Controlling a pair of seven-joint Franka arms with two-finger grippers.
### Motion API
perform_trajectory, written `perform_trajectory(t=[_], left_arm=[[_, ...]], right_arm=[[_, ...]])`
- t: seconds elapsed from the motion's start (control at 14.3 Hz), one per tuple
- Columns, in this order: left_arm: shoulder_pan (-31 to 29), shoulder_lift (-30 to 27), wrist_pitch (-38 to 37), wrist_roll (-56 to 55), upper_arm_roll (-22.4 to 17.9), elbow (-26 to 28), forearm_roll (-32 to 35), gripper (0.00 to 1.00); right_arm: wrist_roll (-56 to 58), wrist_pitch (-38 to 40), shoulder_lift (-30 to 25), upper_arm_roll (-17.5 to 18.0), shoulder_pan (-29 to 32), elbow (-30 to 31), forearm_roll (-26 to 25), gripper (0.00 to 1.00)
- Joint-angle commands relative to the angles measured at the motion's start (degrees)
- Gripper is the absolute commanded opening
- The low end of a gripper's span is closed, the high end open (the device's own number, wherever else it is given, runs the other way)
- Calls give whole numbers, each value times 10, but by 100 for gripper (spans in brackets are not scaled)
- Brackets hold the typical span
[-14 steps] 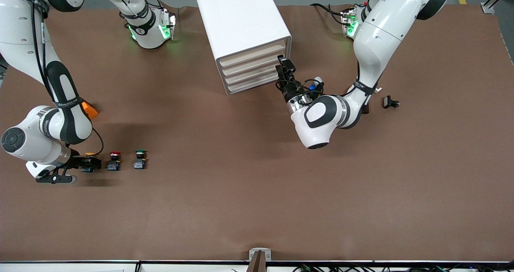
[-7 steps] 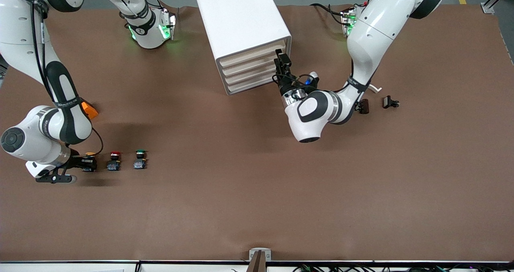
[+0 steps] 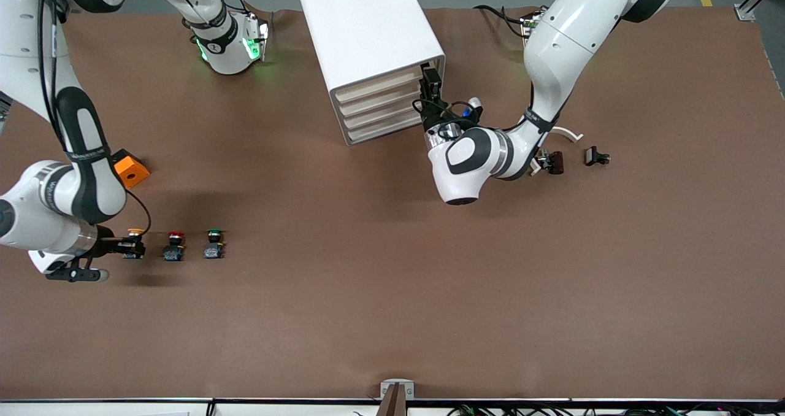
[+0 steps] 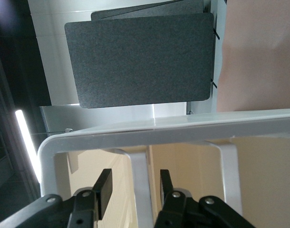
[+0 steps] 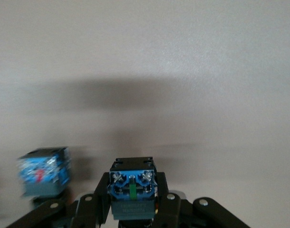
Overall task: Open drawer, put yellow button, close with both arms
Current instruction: 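Pull the drawer open with the left gripper while the right gripper carries the button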
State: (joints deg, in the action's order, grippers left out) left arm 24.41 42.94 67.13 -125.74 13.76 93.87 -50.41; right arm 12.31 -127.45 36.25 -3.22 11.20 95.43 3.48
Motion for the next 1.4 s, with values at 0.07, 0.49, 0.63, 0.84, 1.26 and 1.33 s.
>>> perform_trajectory(t=[0.07, 0.49, 0.63, 0.84, 1.26, 1.33], left_arm=[[3, -14, 5, -20, -2, 26, -11, 48], [20, -15, 7, -23, -2, 27, -11, 21], [20, -15, 8, -22, -2, 26, -11, 18], [18, -14, 9, -22, -2, 26, -10, 7], [12, -14, 10, -21, -3, 25, -9, 0], [12, -14, 10, -21, -4, 24, -8, 0]], right_arm=[[-67, 93, -78, 5, -17, 7, 6, 0], [-108, 183, -175, 6, -39, 7, 6, 0], [-142, 205, -198, 6, -50, 7, 6, 0], [-159, 240, -231, 6, -59, 8, 6, 0], [-234, 310, -281, 6, -90, 8, 3, 0], [-250, 311, -285, 6, -99, 8, 3, 0]])
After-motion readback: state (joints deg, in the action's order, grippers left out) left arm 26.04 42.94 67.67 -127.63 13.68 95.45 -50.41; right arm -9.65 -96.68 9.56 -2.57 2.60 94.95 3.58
